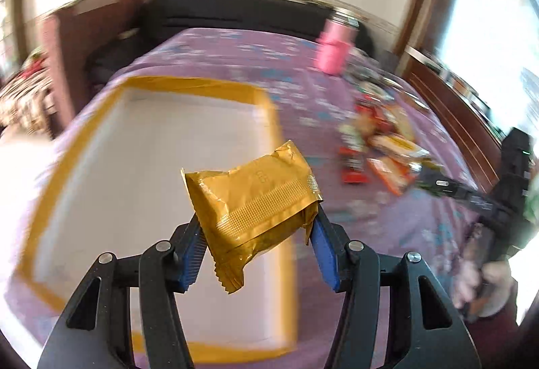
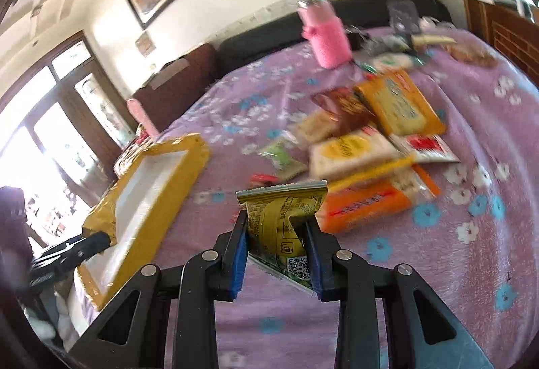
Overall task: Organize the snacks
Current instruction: 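Carry both pouches to the yellow-edged tray and open both tools to drop them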
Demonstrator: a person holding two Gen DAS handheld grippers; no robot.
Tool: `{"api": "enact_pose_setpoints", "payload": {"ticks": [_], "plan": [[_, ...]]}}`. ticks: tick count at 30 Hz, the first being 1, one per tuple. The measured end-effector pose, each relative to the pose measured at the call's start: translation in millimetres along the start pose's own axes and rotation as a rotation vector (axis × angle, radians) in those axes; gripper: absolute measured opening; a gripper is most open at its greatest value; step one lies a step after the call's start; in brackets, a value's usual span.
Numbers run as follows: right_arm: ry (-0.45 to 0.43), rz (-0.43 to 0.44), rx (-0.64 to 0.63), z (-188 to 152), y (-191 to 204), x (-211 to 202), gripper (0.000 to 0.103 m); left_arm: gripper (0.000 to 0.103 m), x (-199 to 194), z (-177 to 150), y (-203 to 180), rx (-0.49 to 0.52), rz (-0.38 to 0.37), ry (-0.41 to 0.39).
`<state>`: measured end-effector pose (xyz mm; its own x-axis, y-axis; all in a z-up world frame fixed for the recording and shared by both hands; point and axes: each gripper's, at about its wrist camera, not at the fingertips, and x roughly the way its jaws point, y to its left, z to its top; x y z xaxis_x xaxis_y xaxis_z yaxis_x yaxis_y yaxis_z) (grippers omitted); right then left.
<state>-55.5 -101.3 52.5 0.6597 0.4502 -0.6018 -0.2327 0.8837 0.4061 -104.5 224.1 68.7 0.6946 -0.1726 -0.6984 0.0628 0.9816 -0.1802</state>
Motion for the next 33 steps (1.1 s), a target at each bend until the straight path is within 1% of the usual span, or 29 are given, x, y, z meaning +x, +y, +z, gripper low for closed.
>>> {"api": "enact_pose_setpoints", "payload": {"ticks": [2, 7, 11, 14, 15, 19, 22, 25, 28, 30, 31, 32, 33], "plan": [[0.013, 0.042, -0.027, 3.1, 21.8, -4.8, 0.031, 0.055, -8.7, -3.2, 26.9, -0.026, 0.065, -0.023], [0.086, 0.187, -0.141, 6.5, 99.5, 1.0, 0.031, 0.055, -13.6, -10.8, 75.9, -0.093, 0.129, -0.027], [0.187, 0.301, -0.174, 0.6, 157.0, 30.4, 0.031, 0.056, -14.2, -14.6, 98.6, -0.104, 0.197, -0.025], [0.258, 0.352, -0.205, -10.8, 195.6, 58.3, 0.031, 0.056, -10.5, -16.0, 116.3, -0.123, 0.231, -0.012], [0.282, 0.356, -0.226, -17.2, 209.9, 70.0, 0.031, 0.056, -7.6, -15.5, 121.2, -0.130, 0.228, -0.005], [0.369, 0.360, -0.256, -38.6, 236.9, 109.6, 0.031, 0.056, 3.8, -14.8, 128.1, -0.132, 0.226, 0.025], [0.392, 0.326, -0.274, -51.3, 244.3, 124.2, 0.031, 0.061, 4.7, -13.5, 128.8, -0.131, 0.217, 0.024], [0.411, 0.303, -0.298, -60.1, 248.0, 130.4, 0.031, 0.064, 4.0, -12.3, 128.3, -0.148, 0.210, 0.027], [0.402, 0.274, -0.337, -65.2, 254.1, 131.2, 0.034, 0.066, 3.6, -11.5, 129.8, -0.171, 0.186, 0.034], [0.391, 0.268, -0.346, -66.6, 256.4, 127.6, 0.041, 0.066, 2.9, -10.3, 132.0, -0.195, 0.182, 0.049], [0.381, 0.274, -0.349, -66.9, 259.0, 127.3, 0.049, 0.066, 1.1, -10.1, 133.3, -0.211, 0.179, 0.052], [0.371, 0.279, -0.352, -65.8, 261.7, 125.6, 0.054, 0.067, -1.7, -10.4, 135.2, -0.230, 0.171, 0.058], [0.356, 0.284, -0.353, -64.8, 261.4, 119.9, 0.055, 0.067, -5.8, -10.9, 137.5, -0.253, 0.156, 0.060]]}}
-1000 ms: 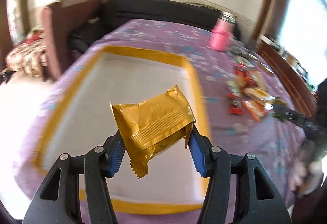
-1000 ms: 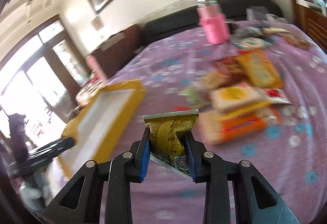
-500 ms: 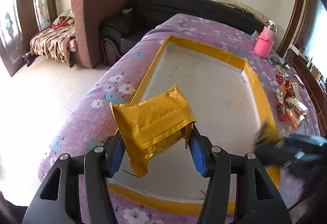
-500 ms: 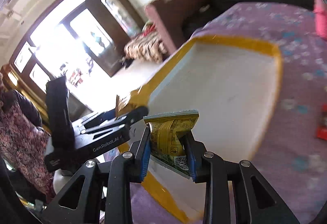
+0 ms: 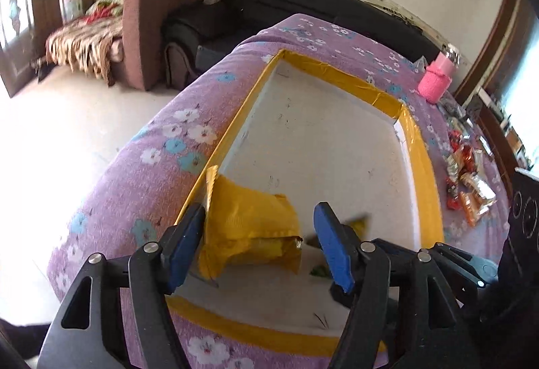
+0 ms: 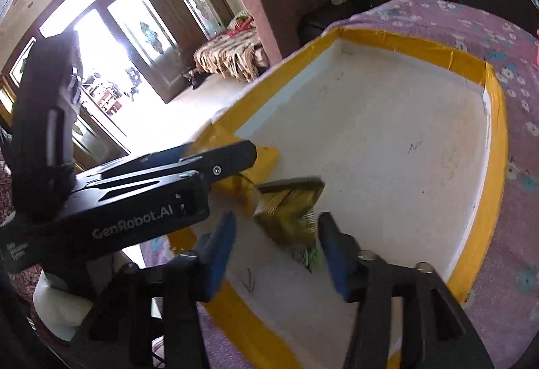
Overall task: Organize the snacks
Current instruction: 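Carry both pouches to the yellow-edged tray and open both tools to drop them, then grasp the red candy with the left tool while the right tool grasps the yellow biscuit pack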
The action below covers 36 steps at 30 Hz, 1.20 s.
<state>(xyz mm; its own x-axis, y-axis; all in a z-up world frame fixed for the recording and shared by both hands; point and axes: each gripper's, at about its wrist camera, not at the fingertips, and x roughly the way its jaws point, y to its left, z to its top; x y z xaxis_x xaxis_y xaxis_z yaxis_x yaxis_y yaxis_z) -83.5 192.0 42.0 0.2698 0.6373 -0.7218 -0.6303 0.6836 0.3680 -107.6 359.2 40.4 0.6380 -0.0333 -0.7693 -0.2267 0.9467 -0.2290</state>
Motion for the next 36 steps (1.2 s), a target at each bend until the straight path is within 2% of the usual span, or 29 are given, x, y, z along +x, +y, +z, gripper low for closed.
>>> {"api": "enact_pose_setpoints", "payload": {"ticks": [4, 6, 9, 11, 13, 17, 19, 24, 29, 33, 36], "plan": [[-0.063, 0.007, 0.002, -5.7, -1.2, -26.7, 0.057, 0.069, -26.3, -7.7, 9.1, -0.085, -0.069, -0.058], [-0.104, 0.000, 0.004, -12.1, -4.5, -44.4, 0.057, 0.072, -43.5, -14.5, 7.7, -0.106, -0.107, -0.113], [-0.185, -0.065, -0.008, -22.9, -11.9, -73.3, 0.062, 0.075, -65.1, -21.4, -6.0, -0.073, -0.154, -0.185], [-0.252, -0.114, -0.015, -34.1, -24.7, -94.3, 0.073, 0.080, -75.1, -22.9, -18.7, -0.039, -0.208, -0.210], [-0.284, -0.173, 0.009, -43.0, -49.4, -111.8, 0.076, 0.081, -80.5, -22.7, -35.9, -0.002, -0.260, -0.220], [-0.255, -0.269, 0.166, -55.0, -125.0, -145.6, 0.076, 0.081, -73.8, -23.6, -68.8, 0.048, -0.317, -0.170], [-0.258, -0.335, 0.254, -62.5, -165.9, -164.2, 0.076, 0.081, -67.8, -26.4, -81.2, 0.070, -0.321, -0.139], [-0.300, -0.413, 0.424, -71.6, -243.9, -199.7, 0.077, 0.081, -52.8, -32.7, -114.6, 0.111, -0.341, -0.061], [-0.329, -0.455, 0.439, -46.8, -285.0, -202.7, 0.078, 0.081, -41.4, -37.8, -157.1, 0.168, -0.328, 0.006], [-0.205, -0.490, 0.399, -22.8, -298.7, -171.4, 0.078, 0.081, -25.4, -37.8, -187.3, 0.209, -0.295, 0.041], [-0.154, -0.555, 0.326, -20.8, -292.5, -153.6, 0.079, 0.081, -5.5, -33.2, -211.0, 0.231, -0.274, 0.077]]}}
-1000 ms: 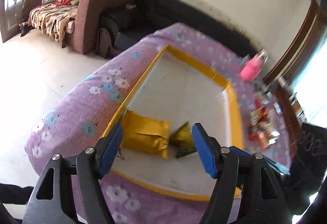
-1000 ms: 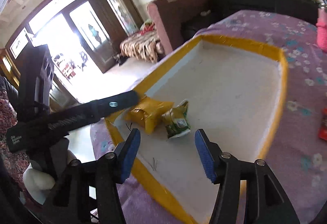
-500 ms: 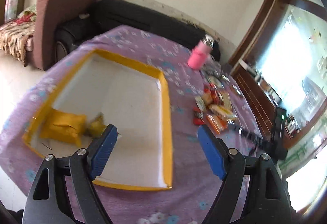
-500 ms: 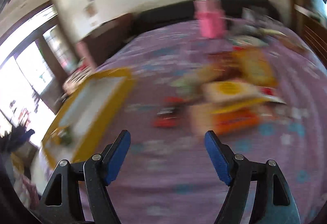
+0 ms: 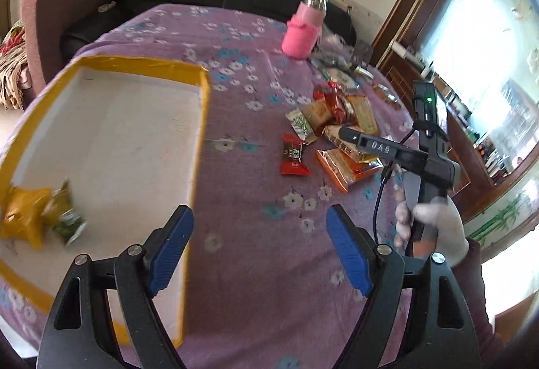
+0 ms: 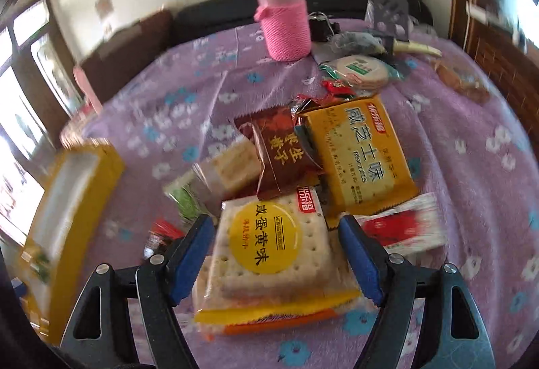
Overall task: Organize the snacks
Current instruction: 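Grasp the red candy with the left tool while the right tool grasps the yellow biscuit pack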
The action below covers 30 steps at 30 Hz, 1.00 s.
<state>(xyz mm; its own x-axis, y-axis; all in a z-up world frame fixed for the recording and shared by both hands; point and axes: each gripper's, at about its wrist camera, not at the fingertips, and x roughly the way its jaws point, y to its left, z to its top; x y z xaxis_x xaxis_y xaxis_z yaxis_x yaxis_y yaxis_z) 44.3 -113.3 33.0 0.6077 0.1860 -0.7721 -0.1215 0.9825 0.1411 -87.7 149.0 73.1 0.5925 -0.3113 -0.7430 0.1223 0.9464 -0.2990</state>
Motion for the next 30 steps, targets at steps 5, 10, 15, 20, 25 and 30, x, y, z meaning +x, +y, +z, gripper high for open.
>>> {"api": "enact_pose_setpoints", "payload": {"ticks": [5, 10, 15, 20, 25, 30], "plan": [[-0.007, -0.050, -0.054, -6.1, 6.0, 10.0, 0.082, 0.081, 57.5, 20.9, -28.2, 0.069, 0.050, 0.068], [-0.011, -0.047, -0.070, -5.7, 4.6, 10.0, 0.074, 0.081, 102.3, 33.7, -51.4, 0.161, 0.121, 0.102], [-0.014, 0.029, 0.004, -4.2, -9.2, 3.0, 0.070, 0.053, 131.3, 40.2, -64.6, 0.259, 0.160, 0.112], [-0.027, 0.072, 0.045, -4.3, -15.0, -1.3, 0.070, 0.023, 139.2, 39.6, -69.2, 0.299, 0.172, 0.099], [-0.068, 0.089, 0.051, -5.1, -15.3, -9.1, 0.070, 0.022, 128.5, 38.9, -64.7, 0.268, 0.170, 0.063], [-0.128, 0.108, 0.044, -6.5, -12.0, -20.3, 0.070, 0.022, 106.1, 38.9, -59.6, 0.225, 0.119, 0.025]]}}
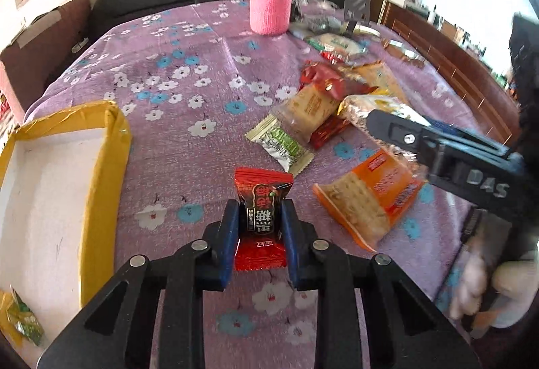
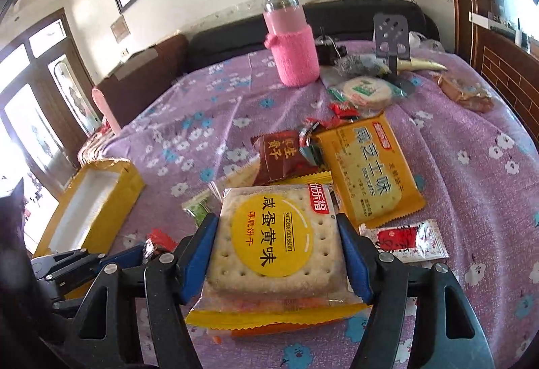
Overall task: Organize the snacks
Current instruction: 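Grasp the red candy with the left tool while the right tool grasps the yellow biscuit pack, then carry candy and biscuit pack into the tray and release both tools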
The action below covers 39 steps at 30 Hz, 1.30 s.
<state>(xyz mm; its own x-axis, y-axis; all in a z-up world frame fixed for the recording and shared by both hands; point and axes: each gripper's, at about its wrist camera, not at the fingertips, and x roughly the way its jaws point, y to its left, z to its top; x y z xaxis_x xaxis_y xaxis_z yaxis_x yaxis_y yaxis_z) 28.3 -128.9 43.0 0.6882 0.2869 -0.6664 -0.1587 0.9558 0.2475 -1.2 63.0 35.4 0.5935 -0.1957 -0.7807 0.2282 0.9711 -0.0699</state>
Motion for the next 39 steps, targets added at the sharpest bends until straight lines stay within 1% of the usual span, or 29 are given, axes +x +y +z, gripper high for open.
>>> {"api": "enact_pose_setpoints", "payload": {"ticks": [5, 9, 13, 17, 19, 21, 24, 26, 31, 32, 36, 39], "plan": [[-0.024, 0.009, 0.000, -1.2, 1.8, -3.6, 0.070, 0.022, -30.0, -5.5, 9.2, -0.047, -0.057, -0.045], [-0.050, 0.043, -0.005, -1.7, 6.0, -9.5, 0.070, 0.022, -64.0, -10.9, 30.4, -0.091, -0.083, -0.083], [-0.066, 0.076, -0.012, -3.6, 11.9, -13.9, 0.070, 0.022, -102.0, -18.6, 68.1, -0.142, -0.061, -0.136], [-0.072, 0.086, -0.033, -7.0, 21.2, -14.7, 0.070, 0.022, -138.3, -31.7, 116.1, -0.197, 0.004, -0.200], [-0.073, 0.064, -0.051, -8.5, 30.5, -16.4, 0.070, 0.022, -147.7, -37.3, 136.1, -0.221, 0.028, -0.213], [-0.066, 0.067, -0.058, -10.5, 40.2, -19.9, 0.070, 0.022, -154.1, -41.1, 158.0, -0.243, 0.050, -0.214], [-0.050, 0.101, -0.080, -15.1, 65.2, -28.4, 0.070, 0.022, -155.2, -44.8, 186.2, -0.276, 0.080, -0.205], [-0.038, 0.129, -0.110, -17.1, 89.5, -33.8, 0.069, 0.022, -150.4, -46.0, 202.6, -0.297, 0.090, -0.191], [0.003, 0.232, -0.209, -20.1, 164.0, -38.3, 0.069, 0.022, -133.5, -49.1, 232.3, -0.336, 0.119, -0.158], [0.015, 0.254, -0.229, -21.5, 180.6, -36.0, 0.069, 0.022, -129.2, -49.7, 236.5, -0.345, 0.120, -0.151], [0.060, 0.298, -0.295, -30.6, 232.7, -21.4, 0.069, 0.023, -116.4, -52.5, 248.3, -0.364, 0.116, -0.127], [0.105, 0.316, -0.325, -39.8, 260.0, -4.2, 0.069, 0.023, -104.9, -53.6, 256.3, -0.377, 0.111, -0.103]]}}
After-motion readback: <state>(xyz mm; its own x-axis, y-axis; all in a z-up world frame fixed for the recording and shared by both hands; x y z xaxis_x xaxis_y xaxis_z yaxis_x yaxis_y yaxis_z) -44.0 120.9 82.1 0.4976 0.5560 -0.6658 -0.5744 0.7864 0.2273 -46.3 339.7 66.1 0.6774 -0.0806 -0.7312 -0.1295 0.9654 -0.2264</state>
